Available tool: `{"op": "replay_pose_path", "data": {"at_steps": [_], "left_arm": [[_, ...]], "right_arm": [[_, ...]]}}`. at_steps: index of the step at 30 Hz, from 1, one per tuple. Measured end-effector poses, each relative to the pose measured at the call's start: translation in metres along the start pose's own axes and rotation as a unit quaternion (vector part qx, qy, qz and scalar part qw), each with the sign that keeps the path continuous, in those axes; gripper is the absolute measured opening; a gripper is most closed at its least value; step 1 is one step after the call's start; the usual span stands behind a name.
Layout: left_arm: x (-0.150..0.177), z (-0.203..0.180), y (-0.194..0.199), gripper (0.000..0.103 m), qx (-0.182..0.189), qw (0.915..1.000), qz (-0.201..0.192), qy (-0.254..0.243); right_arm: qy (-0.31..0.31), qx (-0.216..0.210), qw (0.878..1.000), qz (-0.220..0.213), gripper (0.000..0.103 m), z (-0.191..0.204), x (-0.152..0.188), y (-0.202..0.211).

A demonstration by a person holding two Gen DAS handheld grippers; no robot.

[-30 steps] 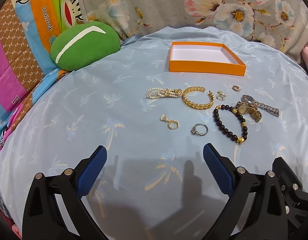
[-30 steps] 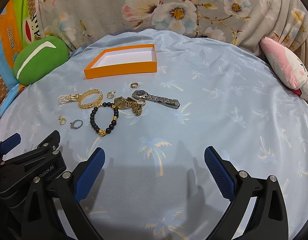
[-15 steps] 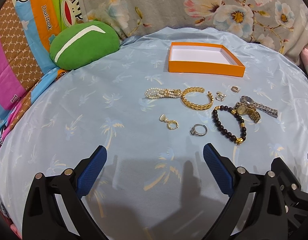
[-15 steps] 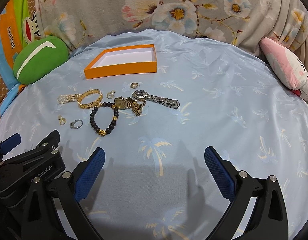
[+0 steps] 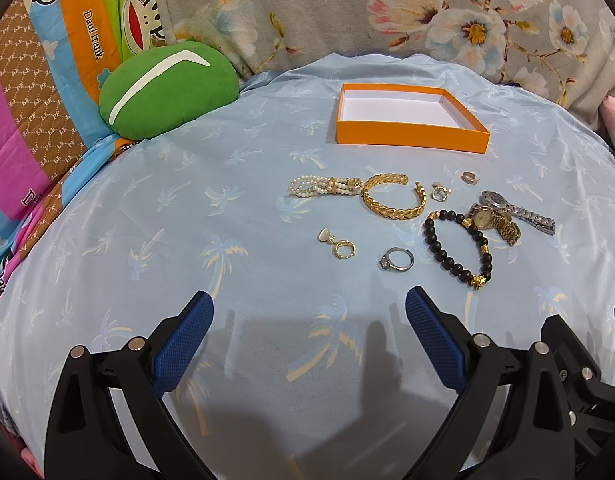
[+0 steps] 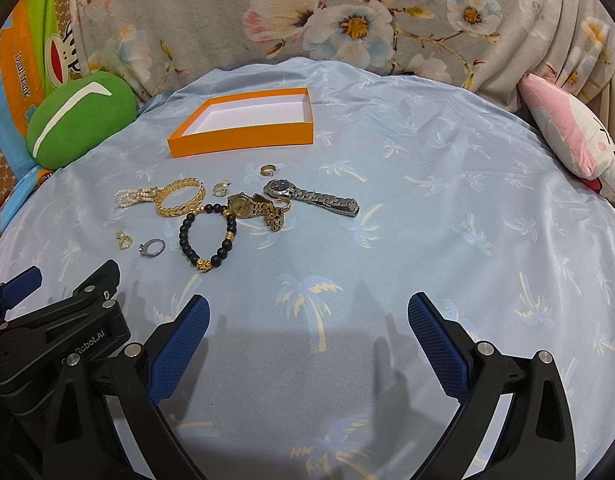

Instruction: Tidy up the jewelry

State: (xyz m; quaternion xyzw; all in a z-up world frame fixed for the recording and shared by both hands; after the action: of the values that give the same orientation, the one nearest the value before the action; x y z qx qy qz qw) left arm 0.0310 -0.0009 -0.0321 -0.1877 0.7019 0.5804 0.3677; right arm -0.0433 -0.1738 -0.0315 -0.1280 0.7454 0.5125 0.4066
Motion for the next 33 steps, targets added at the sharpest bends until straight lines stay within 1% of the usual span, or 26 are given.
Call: {"op": "replay_pose_path", "data": {"at_steps": [33], "left_arm": [[-0.0003, 0.0035, -0.0001, 0.094, 0.002, 1.0, 0.001, 0.001]], "right_arm": [[-0.001, -0.002, 1.0, 0.005, 0.098, 0.0018, 0.0032, -0.0041]]}}
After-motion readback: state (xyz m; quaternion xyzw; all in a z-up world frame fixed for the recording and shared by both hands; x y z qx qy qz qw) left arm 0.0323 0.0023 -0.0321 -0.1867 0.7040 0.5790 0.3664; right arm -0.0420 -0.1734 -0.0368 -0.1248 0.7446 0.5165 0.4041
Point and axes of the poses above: each gripper's, at about its wrist camera, not at the fingertips, and y roughly against the way its jaws point, z to its left, x to its underside, the point moved 4 cm from there along -y, roughly the way its jaws point, and after that the axes turned 14 degrees about x, right-handed, at the moved point
